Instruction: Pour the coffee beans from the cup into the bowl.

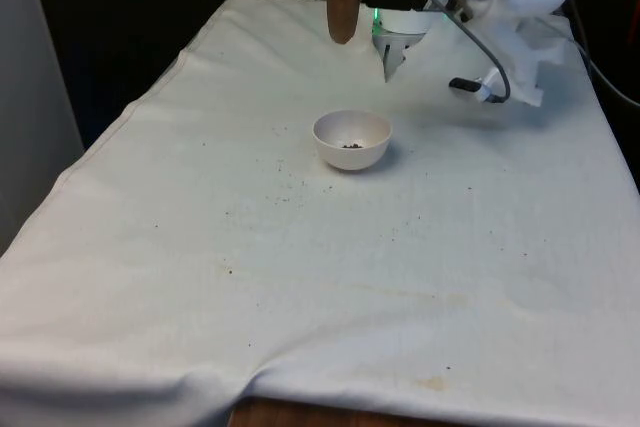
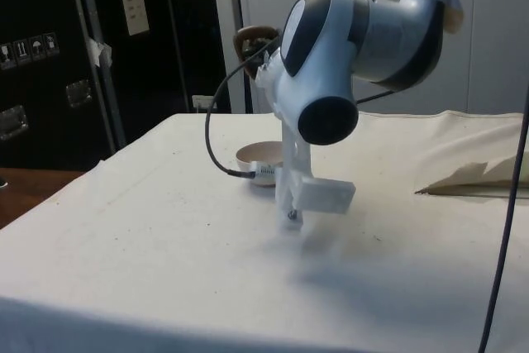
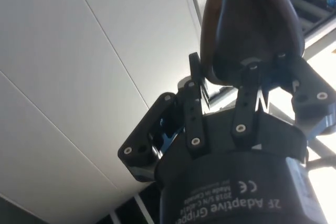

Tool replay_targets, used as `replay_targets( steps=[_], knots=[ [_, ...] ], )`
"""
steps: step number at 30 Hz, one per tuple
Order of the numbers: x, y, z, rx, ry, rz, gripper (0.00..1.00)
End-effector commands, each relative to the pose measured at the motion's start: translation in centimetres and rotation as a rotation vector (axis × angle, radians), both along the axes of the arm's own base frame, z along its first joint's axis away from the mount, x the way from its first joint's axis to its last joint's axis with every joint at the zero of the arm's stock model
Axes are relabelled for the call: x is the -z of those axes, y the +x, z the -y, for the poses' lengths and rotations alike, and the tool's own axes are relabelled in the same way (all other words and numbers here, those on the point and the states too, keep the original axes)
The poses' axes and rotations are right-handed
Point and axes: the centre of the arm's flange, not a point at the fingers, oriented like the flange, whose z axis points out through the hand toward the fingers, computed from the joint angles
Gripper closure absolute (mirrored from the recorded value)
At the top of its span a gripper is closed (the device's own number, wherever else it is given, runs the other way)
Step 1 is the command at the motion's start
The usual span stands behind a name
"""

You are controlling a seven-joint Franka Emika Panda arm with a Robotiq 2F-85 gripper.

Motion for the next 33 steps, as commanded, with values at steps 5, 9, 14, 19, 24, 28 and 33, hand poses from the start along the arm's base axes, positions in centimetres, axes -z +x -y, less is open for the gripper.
replay_targets(
  steps=[5, 9, 14, 19, 24, 28, 33],
  knots=[
    [-0.4, 0.0, -0.3, -0.002, -0.01, 0.007, 0.96],
    [-0.9, 0.0, -0.9, -0.005, -0.017, 0.011, 0.96],
    [-0.9, -0.1, -1.7, -0.013, -0.03, 0.009, 0.96],
    [-0.8, -0.3, -2.3, -0.02, -0.04, 0.01, 0.96],
    [-0.8, -0.4, -2.4, -0.025, -0.04, 0.01, 0.96],
    [-0.8, -0.4, -2.3, -0.025, -0.041, 0.01, 0.96],
    [-0.7, -0.3, -2.3, -0.026, -0.037, 0.007, 0.96]
  ],
)
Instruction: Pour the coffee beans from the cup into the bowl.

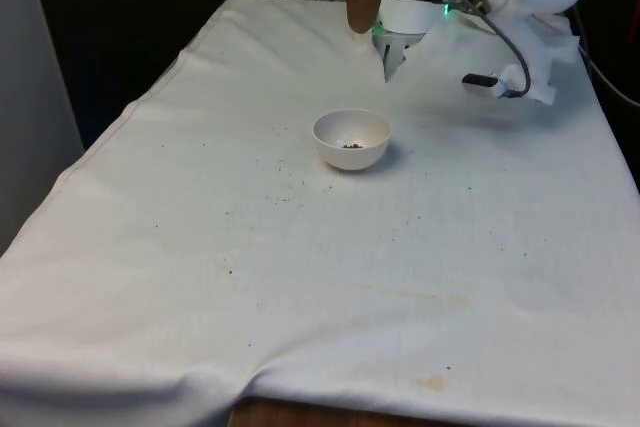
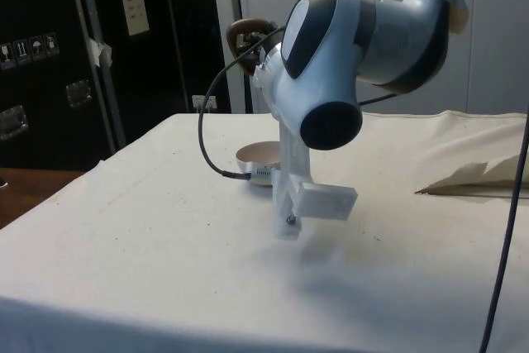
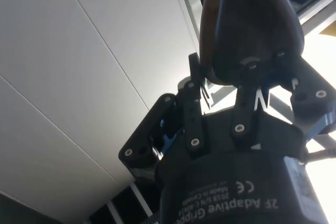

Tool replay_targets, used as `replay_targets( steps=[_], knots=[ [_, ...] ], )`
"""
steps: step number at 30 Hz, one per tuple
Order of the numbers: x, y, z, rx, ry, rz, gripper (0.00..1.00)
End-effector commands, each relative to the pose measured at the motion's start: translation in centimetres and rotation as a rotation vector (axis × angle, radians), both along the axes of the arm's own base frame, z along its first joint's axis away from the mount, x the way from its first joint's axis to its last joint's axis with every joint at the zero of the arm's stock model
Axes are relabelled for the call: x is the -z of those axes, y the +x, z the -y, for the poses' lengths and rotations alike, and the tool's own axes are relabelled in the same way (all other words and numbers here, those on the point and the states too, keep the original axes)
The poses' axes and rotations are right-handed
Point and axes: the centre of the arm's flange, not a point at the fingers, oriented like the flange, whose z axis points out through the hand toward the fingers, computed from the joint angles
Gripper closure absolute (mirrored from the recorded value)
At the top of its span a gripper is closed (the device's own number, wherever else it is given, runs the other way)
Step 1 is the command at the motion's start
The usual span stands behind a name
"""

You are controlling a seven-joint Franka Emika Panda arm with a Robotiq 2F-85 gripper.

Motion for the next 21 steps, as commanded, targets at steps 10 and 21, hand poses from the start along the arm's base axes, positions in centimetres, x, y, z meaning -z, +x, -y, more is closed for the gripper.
replay_targets(
  steps=[10, 21],
  knots=[
    [0.3, 0.3, 0.3, 0.011, 0.032, -0.013, 0.96],
    [0.5, 1.5, 1.2, 0.02, 0.116, -0.039, 0.96]
  ],
)
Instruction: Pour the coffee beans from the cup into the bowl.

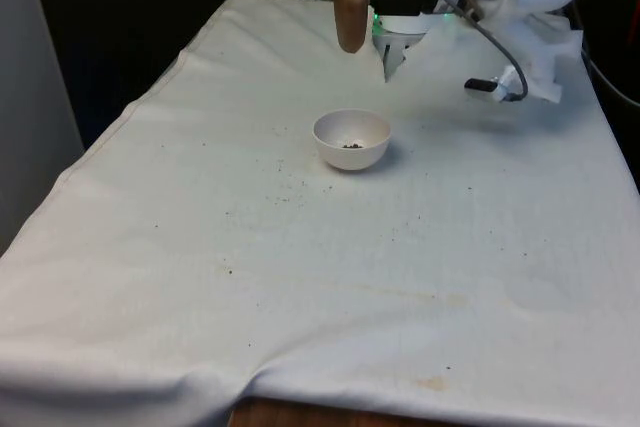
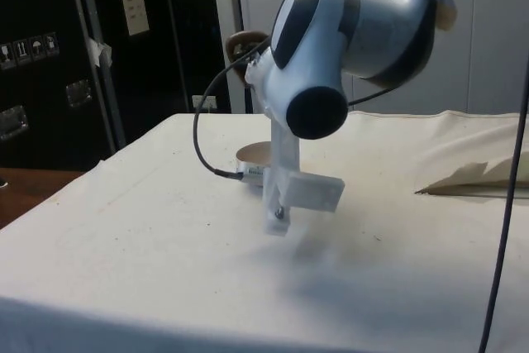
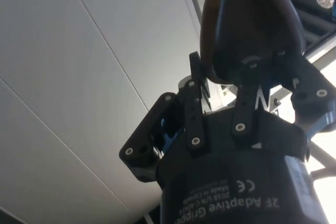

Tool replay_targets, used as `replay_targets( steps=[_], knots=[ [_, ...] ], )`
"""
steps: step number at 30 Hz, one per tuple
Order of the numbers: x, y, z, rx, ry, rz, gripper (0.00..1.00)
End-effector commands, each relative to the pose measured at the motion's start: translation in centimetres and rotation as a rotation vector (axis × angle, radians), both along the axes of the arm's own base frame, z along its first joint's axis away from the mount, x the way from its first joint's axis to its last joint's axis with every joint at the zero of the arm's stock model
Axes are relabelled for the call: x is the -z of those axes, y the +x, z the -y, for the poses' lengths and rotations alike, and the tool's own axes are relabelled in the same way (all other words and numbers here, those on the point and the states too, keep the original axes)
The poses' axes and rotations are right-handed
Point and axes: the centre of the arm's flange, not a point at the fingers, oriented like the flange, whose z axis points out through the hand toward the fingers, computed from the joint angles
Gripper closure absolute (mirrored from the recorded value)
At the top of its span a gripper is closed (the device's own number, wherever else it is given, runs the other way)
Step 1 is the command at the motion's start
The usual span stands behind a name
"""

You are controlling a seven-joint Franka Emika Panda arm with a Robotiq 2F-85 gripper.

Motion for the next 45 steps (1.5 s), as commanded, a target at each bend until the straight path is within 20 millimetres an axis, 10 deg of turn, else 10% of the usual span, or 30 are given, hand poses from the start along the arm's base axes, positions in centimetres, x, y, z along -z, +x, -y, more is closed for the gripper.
replay_targets(
  steps=[1, 45],
  knots=[
    [0.0, 0.3, 0.0, -0.002, 0.024, -0.008, 0.96],
    [0.8, 5.8, 2.3, -0.011, 0.28, -0.099, 0.96]
  ],
)
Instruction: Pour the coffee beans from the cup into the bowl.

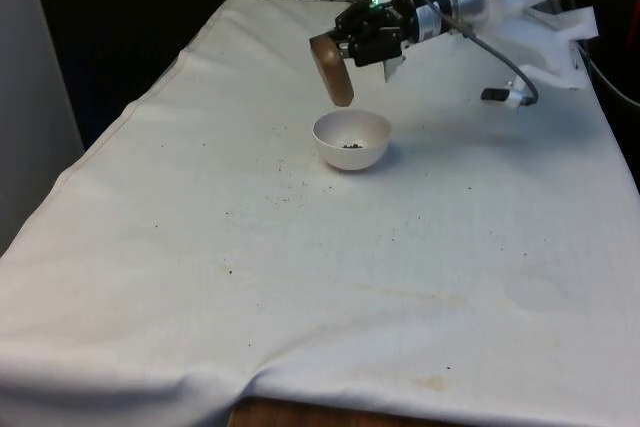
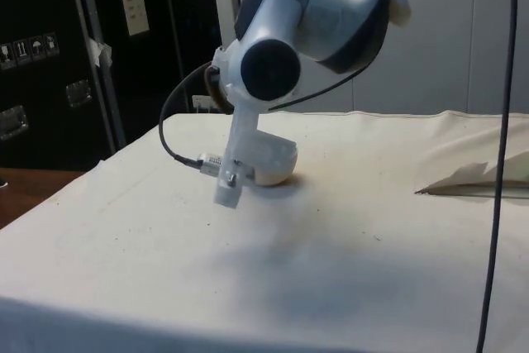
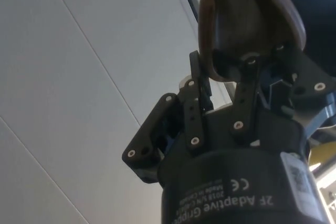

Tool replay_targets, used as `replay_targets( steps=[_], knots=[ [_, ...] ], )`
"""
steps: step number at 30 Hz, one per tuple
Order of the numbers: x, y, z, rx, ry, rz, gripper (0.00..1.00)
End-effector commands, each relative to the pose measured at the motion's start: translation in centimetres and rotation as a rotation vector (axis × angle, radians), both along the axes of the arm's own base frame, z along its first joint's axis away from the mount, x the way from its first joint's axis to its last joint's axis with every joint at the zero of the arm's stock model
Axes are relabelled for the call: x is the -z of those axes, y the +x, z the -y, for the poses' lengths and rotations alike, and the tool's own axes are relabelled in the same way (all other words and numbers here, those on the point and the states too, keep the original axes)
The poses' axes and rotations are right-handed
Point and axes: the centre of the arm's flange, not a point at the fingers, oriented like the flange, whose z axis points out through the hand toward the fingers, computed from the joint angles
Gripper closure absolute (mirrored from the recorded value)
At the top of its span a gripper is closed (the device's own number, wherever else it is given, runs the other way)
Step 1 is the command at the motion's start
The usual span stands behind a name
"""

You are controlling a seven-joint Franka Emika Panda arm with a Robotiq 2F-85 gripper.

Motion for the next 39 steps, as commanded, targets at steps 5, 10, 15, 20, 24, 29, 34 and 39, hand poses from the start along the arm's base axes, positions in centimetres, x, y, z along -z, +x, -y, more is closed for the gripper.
replay_targets(
  steps=[5, 10, 15, 20, 24, 29, 34, 39],
  knots=[
    [0.2, 0.9, 0.2, 0.001, 0.049, -0.012, 0.96],
    [0.3, 1.5, 0.2, 0.002, 0.072, -0.009, 0.96],
    [0.5, 2.2, 0.3, 0.006, 0.107, -0.006, 0.96],
    [0.5, 2.8, 0.2, 0.009, 0.129, -0.004, 0.96],
    [0.7, 3.5, 0.1, 0.014, 0.157, -0.004, 0.96],
    [1.0, 4.2, 0.0, 0.016, 0.179, -0.004, 0.96],
    [1.8, 5.3, -0.3, 0.016, 0.203, -0.009, 0.96],
    [2.6, 6.4, -0.6, 0.02, 0.223, -0.011, 0.96]
  ],
)
